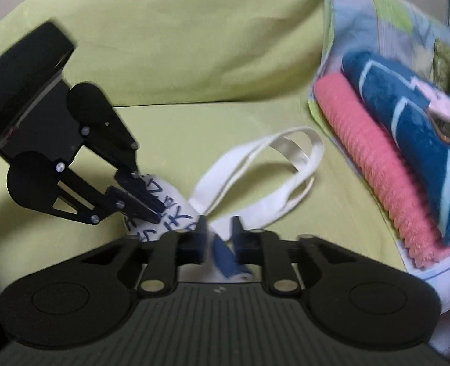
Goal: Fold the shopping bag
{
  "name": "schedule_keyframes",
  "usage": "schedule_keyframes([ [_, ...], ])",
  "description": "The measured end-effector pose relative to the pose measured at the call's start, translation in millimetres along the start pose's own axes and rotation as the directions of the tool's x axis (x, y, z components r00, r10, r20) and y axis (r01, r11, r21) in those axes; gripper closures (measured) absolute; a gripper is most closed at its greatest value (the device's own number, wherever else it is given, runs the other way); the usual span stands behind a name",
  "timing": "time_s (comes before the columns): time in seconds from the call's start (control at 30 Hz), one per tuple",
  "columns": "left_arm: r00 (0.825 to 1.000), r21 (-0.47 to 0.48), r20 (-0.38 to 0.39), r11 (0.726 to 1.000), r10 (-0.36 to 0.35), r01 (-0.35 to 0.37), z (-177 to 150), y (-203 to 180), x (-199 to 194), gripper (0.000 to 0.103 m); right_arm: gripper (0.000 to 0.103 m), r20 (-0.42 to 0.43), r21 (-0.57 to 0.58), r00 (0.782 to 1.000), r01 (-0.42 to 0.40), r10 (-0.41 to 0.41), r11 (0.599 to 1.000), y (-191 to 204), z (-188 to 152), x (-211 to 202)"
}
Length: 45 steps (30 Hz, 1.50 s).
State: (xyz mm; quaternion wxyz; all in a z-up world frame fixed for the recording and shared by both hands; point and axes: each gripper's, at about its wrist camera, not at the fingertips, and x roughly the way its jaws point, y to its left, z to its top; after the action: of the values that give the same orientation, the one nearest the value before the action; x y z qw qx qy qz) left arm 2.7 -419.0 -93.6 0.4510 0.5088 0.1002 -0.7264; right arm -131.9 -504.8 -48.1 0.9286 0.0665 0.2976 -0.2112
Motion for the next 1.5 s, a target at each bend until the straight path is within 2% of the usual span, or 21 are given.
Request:
schedule_keyframes([
  [0.17,1.000,-0.022,0.019,1.000,0.003,-0.003,0,1,2,0.101,0.093,0.030,-0.133,0.982,0.188,-0.185,0.973,40,-15,17],
  [0.23,0.999,-0.042,0.036,0.999,0.020,-0.019,3,2,6,0.102,0.091,0.010,-0.181,0.974,0.225,-0.227,0.958,48,-23,27],
  [0.33,0.998,-0.056,0.050,0.998,0.037,-0.034,8,3,9,0.102,0.091,0.007,-0.186,0.965,0.257,-0.260,0.948,46,-30,41],
  [0.57,0.997,-0.073,0.045,0.995,0.064,-0.061,10,0,9,0.102,0.097,0.027,-0.191,0.969,0.247,-0.246,0.950,42,-35,56],
  [1.03,0.993,-0.062,0.012,0.991,0.121,-0.120,13,-10,5,0.101,0.097,0.041,-0.177,0.969,0.248,-0.245,0.952,43,-35,55],
  [1.17,0.991,-0.057,0.005,0.990,0.130,-0.130,14,-12,1,0.098,0.097,0.045,-0.175,0.969,0.246,-0.242,0.953,44,-35,56],
  [1.3,0.986,-0.043,0.009,0.985,0.165,-0.165,13,-13,-11,0.089,0.097,0.044,-0.164,0.971,0.241,-0.237,0.957,42,-34,56],
  [1.4,0.980,-0.055,0.002,0.979,0.198,-0.197,6,-9,-19,0.089,0.097,0.045,-0.149,0.972,0.236,-0.232,0.960,40,-33,56],
  [1.5,0.982,-0.090,0.000,0.978,0.188,-0.187,-2,-3,-19,0.089,0.097,0.046,-0.143,0.972,0.234,-0.230,0.962,40,-33,56],
])
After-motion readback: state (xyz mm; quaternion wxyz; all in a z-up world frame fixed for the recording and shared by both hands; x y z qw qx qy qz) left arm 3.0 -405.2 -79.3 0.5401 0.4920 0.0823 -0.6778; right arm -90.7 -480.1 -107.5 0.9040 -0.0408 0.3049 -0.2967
